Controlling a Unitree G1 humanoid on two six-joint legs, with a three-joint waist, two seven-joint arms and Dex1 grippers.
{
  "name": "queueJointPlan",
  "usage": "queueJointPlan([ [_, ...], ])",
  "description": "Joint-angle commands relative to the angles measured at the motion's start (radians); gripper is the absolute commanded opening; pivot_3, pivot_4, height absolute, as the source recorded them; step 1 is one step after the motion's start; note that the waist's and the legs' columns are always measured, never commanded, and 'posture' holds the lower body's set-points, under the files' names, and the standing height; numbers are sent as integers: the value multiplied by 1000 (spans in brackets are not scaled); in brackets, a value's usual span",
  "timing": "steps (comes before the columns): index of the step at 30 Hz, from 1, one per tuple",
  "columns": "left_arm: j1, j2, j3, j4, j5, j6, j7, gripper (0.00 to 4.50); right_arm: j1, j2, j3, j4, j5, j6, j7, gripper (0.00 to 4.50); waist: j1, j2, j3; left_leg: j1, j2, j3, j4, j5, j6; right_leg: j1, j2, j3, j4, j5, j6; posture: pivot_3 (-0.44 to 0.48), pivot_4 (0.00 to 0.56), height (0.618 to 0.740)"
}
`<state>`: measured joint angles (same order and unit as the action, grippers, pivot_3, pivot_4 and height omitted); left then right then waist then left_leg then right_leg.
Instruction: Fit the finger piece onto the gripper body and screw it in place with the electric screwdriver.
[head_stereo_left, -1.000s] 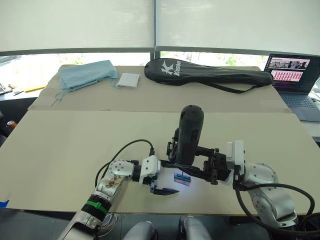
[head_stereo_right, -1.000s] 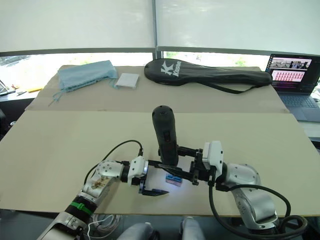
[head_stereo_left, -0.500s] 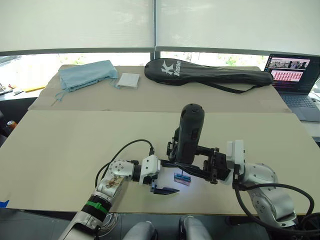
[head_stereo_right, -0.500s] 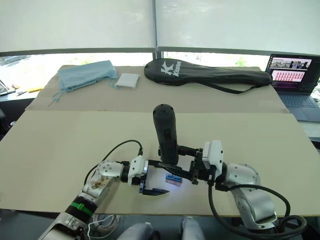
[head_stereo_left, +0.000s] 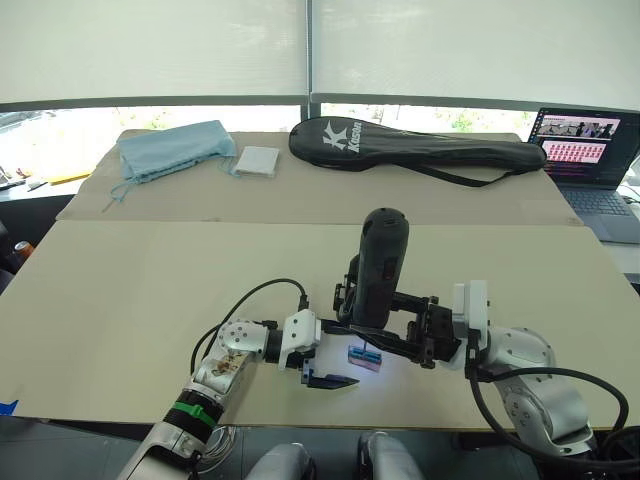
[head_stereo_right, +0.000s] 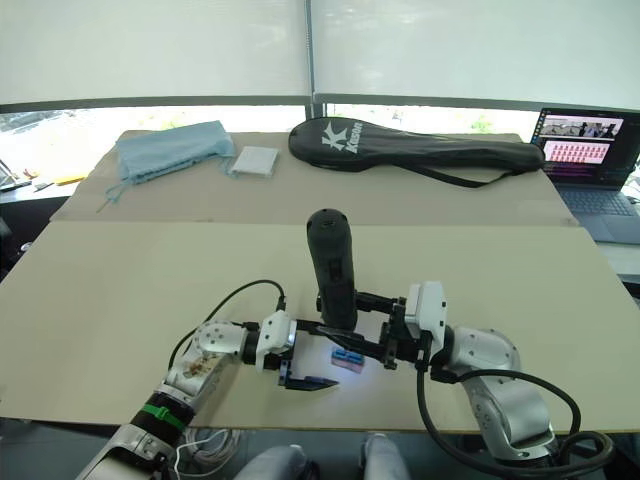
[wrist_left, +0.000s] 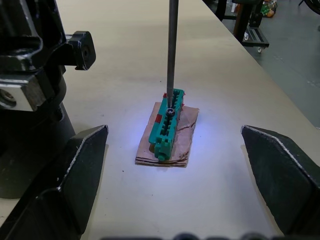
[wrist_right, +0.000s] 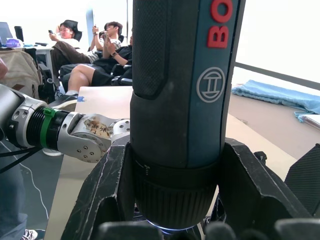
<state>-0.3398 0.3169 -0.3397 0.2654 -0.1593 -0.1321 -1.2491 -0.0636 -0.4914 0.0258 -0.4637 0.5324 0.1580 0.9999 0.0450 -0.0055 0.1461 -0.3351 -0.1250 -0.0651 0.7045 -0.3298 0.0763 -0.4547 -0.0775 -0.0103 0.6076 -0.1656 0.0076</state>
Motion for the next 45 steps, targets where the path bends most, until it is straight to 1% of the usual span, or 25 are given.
queueJointPlan([
  [1,19,-7,-33,45,23,19,6,4486,-6,5,-22,-29,12,-51,-3,1926,0,0,0,0,0,0,0,0,0,0,0,0,0,0,0,0,150,740],
  [34,26,-4,-34,56,26,3,4,4486,4,7,-9,-29,-6,-53,-1,1926,0,0,0,0,0,0,0,0,0,0,0,0,0,0,0,0,150,740],
  [45,27,0,-31,37,23,17,7,4486,1,8,7,-22,-8,-55,0,1926,-1,0,0,0,0,0,0,0,0,0,0,0,0,0,0,0,150,740],
])
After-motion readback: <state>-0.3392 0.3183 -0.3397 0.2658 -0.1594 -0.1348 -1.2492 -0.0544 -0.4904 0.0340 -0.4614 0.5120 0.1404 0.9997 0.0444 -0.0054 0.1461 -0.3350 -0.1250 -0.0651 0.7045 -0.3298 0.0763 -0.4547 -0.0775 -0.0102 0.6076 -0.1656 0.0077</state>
